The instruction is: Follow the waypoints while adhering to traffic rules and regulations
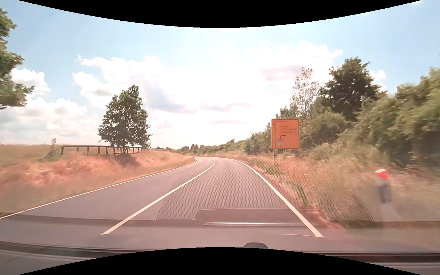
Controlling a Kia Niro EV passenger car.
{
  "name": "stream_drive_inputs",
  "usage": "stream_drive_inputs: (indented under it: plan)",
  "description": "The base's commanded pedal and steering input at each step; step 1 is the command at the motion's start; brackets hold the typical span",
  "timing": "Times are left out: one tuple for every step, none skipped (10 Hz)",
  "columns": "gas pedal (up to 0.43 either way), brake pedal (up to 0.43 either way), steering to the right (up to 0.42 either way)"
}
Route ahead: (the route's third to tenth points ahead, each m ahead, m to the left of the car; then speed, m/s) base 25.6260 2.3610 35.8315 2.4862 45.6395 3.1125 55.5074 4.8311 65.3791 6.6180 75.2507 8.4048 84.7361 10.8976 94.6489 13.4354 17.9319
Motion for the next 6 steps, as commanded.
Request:
stream_drive_inputs:
  plan:
    - [0.059,0.0,-0.012]
    - [0.059,0.0,-0.013]
    - [0.059,0.0,-0.014]
    - [0.059,0.0,-0.014]
    - [0.059,0.0,-0.014]
    - [0.059,0.0,-0.015]
